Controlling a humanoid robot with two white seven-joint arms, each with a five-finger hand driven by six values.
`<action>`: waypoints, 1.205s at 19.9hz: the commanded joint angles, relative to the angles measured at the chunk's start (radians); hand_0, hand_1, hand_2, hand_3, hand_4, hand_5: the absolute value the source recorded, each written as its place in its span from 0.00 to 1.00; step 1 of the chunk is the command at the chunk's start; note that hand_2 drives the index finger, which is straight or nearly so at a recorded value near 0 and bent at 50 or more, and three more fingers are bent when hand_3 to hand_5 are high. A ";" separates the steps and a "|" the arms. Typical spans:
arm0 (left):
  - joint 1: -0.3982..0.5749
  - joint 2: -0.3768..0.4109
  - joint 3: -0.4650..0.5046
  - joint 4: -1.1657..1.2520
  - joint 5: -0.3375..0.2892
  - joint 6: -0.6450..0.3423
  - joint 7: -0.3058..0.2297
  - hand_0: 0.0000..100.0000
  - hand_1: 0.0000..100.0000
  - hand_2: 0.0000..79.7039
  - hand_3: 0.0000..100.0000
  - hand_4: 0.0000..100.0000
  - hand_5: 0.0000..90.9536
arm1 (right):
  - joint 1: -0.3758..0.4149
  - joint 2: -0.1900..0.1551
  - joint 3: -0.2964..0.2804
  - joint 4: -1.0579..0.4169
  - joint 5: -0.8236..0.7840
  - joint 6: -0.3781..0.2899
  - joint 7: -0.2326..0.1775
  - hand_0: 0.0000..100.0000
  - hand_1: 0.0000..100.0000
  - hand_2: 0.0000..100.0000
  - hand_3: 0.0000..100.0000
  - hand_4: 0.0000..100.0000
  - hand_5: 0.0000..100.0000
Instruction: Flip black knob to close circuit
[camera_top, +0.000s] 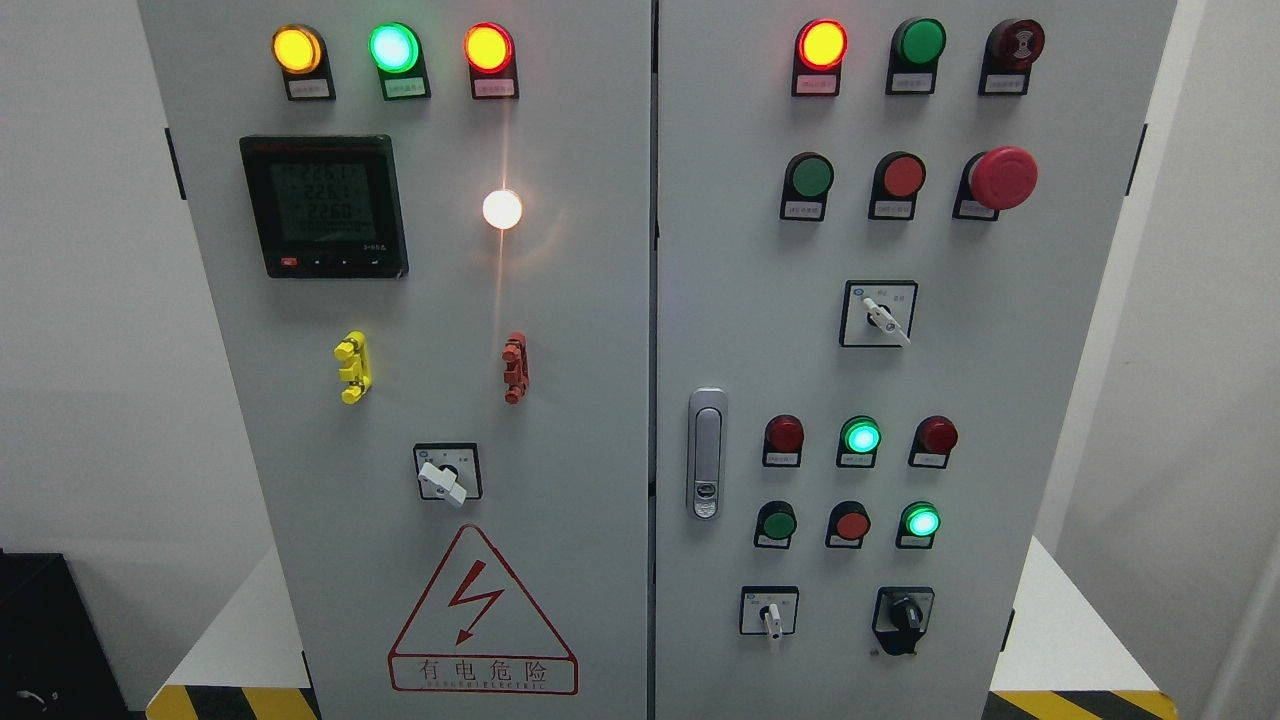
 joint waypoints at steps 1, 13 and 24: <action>0.000 0.000 0.000 0.000 0.000 0.000 0.001 0.12 0.56 0.00 0.00 0.00 0.00 | -0.010 0.014 -0.082 -0.416 0.169 0.020 0.024 0.00 0.09 0.53 0.65 0.59 0.46; 0.000 0.000 0.000 0.000 0.000 0.000 0.001 0.12 0.56 0.00 0.00 0.00 0.00 | -0.113 0.020 -0.085 -0.654 0.525 0.128 0.023 0.00 0.00 0.89 1.00 0.91 0.90; 0.000 0.000 0.000 0.000 0.000 0.000 0.001 0.12 0.56 0.00 0.00 0.00 0.00 | -0.263 0.025 -0.086 -0.687 0.783 0.127 0.106 0.00 0.00 0.91 1.00 0.95 0.95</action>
